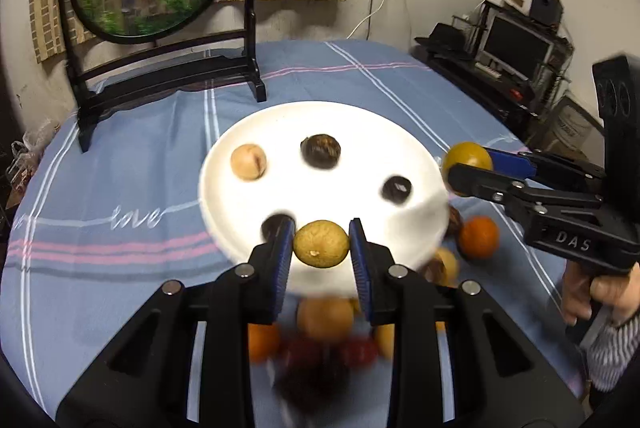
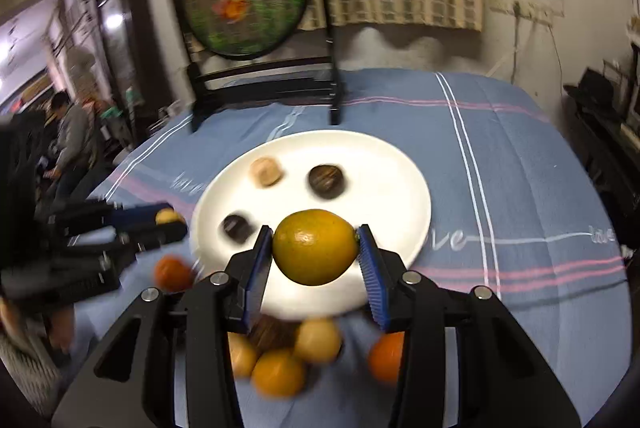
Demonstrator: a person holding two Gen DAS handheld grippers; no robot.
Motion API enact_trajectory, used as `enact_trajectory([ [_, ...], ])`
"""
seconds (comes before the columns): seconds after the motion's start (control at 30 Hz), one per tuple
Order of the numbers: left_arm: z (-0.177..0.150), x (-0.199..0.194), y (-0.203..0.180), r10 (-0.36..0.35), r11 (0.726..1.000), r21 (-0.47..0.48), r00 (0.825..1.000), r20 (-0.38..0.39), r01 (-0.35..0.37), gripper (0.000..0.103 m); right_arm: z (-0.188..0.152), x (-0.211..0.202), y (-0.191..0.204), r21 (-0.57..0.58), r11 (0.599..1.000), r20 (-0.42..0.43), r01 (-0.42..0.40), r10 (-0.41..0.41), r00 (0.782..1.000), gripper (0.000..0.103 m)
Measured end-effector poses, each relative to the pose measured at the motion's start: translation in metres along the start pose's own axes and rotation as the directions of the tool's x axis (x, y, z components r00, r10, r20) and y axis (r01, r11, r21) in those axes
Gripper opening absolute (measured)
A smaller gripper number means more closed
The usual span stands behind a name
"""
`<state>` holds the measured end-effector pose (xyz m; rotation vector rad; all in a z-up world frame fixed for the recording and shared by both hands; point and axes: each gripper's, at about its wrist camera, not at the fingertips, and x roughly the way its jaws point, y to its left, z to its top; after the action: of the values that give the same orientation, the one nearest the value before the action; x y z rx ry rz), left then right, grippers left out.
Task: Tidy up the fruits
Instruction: 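Carry both yellow fruits onto the white plate and open both tools, then withdraw both open tools from the plate toward the remaining fruits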
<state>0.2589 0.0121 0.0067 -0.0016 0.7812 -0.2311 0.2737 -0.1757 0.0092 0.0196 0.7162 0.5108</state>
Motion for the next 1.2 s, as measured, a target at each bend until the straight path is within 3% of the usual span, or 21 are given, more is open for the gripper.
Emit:
enact_trajectory([
  [0.23, 0.015, 0.07, 0.004, 0.021, 0.999, -0.045, 0.996, -0.088, -0.026, 0.03, 0.017, 0.079, -0.031, 0.061, 0.998, -0.117, 0.034, -0.027, 0.993, 0.043],
  [0.3, 0.015, 0.074, 0.004, 0.016, 0.999, -0.049, 0.996, -0.087, -0.021, 0.042, 0.018, 0.086, -0.033, 0.055, 0.998, -0.131, 0.039, -0.031, 0.991, 0.044],
  [0.37, 0.015, 0.074, 0.003, 0.025, 0.999, -0.04, 0.997, -0.074, -0.028, 0.068, 0.018, 0.091, -0.032, 0.038, 0.998, -0.148, 0.043, -0.037, 0.988, 0.052],
  [0.43, 0.015, 0.07, 0.0, 0.033, 0.999, -0.028, 0.998, -0.057, -0.035, 0.071, 0.017, 0.089, -0.033, 0.037, 0.998, -0.131, 0.048, -0.043, 0.99, 0.059],
  [0.53, 0.015, 0.06, 0.001, 0.037, 0.999, -0.037, 0.999, -0.031, -0.039, 0.082, 0.019, 0.082, -0.035, 0.044, 0.998, -0.105, 0.049, -0.044, 0.993, 0.06],
  [0.63, 0.014, 0.049, 0.009, 0.052, 0.997, -0.051, 0.999, -0.014, -0.053, 0.085, 0.022, 0.063, -0.036, 0.057, 0.998, -0.062, 0.036, -0.032, 0.998, 0.06],
  [0.77, 0.003, 0.016, 0.025, 0.119, 0.989, -0.097, 0.992, 0.038, -0.115, 0.1, 0.016, 0.019, -0.038, 0.097, 0.995, 0.024, 0.004, -0.006, 1.0, 0.065],
  [0.83, -0.013, -0.001, 0.034, 0.152, 0.982, -0.119, 0.987, 0.055, -0.145, 0.101, 0.0, -0.004, -0.041, 0.132, 0.991, 0.076, -0.005, -0.005, 0.997, 0.069],
  [0.9, -0.035, -0.014, 0.041, 0.169, 0.977, -0.139, 0.984, 0.059, -0.159, 0.101, -0.019, -0.019, -0.044, 0.159, 0.987, 0.083, 0.014, -0.028, 0.996, 0.093],
  [0.93, -0.047, -0.018, 0.044, 0.178, 0.975, -0.147, 0.983, 0.046, -0.17, 0.101, -0.027, -0.023, -0.044, 0.167, 0.986, 0.079, 0.029, -0.043, 0.996, 0.097],
  [1.07, -0.086, -0.035, 0.047, 0.187, 0.969, -0.167, 0.982, 0.02, -0.181, 0.101, -0.049, -0.043, -0.047, 0.204, 0.979, 0.095, 0.029, -0.049, 0.994, 0.098],
  [1.2, -0.115, -0.048, 0.036, 0.13, 0.983, -0.135, 0.992, 0.004, -0.128, 0.101, -0.062, -0.056, -0.053, 0.247, 0.969, 0.123, 0.012, -0.043, 0.991, 0.102],
])
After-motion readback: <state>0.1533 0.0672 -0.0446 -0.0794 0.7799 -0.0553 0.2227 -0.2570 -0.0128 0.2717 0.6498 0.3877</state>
